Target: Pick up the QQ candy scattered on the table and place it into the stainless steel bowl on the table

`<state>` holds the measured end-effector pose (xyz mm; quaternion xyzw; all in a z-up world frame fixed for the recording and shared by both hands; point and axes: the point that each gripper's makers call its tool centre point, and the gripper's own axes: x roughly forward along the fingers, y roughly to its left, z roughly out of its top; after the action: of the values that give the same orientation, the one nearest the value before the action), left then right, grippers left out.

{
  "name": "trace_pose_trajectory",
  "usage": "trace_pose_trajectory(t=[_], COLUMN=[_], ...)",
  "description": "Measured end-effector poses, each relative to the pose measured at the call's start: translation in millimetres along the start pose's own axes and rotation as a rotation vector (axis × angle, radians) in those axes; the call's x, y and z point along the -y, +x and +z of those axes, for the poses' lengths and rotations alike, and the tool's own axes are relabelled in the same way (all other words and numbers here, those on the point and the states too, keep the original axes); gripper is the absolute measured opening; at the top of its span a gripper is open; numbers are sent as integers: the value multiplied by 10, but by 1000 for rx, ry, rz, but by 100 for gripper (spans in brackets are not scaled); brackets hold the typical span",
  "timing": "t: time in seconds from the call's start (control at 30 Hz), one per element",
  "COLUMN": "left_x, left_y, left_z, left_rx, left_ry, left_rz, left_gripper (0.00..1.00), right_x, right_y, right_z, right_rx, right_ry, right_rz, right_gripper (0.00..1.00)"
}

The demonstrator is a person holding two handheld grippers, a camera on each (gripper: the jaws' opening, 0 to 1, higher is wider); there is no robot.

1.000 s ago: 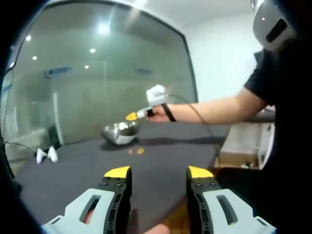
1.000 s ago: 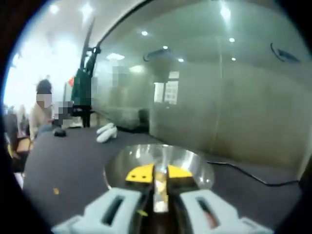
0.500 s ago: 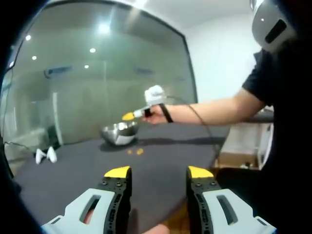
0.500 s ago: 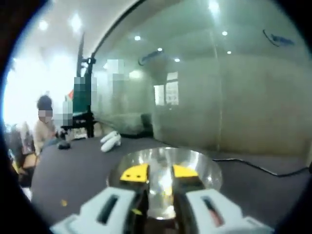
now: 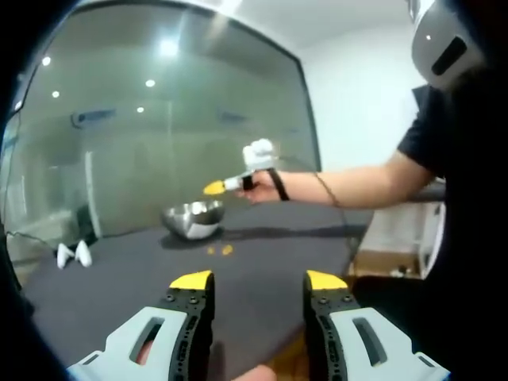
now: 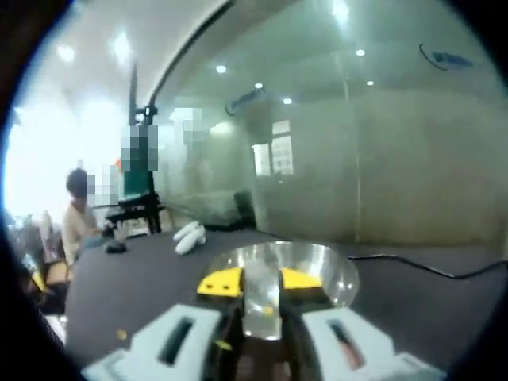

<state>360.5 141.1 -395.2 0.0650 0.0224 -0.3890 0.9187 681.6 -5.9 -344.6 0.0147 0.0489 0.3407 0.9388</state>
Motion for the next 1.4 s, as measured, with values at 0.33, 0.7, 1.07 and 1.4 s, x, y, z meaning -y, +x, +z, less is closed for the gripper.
trace_pose_trajectory(t=[0.33,0.7,1.07,1.4], left_x=[9,60,83,63], left_y=[26,94,139,109], left_z=[10,13,26,-4], left_rx=[8,8,6,-4], left_ry=[1,6,10,9], left_rz=[-6,-31,-38,-28], left_gripper=[46,46,46,46], right_x=[-274,-456,-522,-491], right_y=[-575,-1189,-1239,-1084], right_z=[-43,-773,-1185,-1225], right_rx=[6,-98,-212,-219], right_ry=[-58,-99,-180,-135], right_rz=[35,97,157,194], right_gripper=[17,18,19,19])
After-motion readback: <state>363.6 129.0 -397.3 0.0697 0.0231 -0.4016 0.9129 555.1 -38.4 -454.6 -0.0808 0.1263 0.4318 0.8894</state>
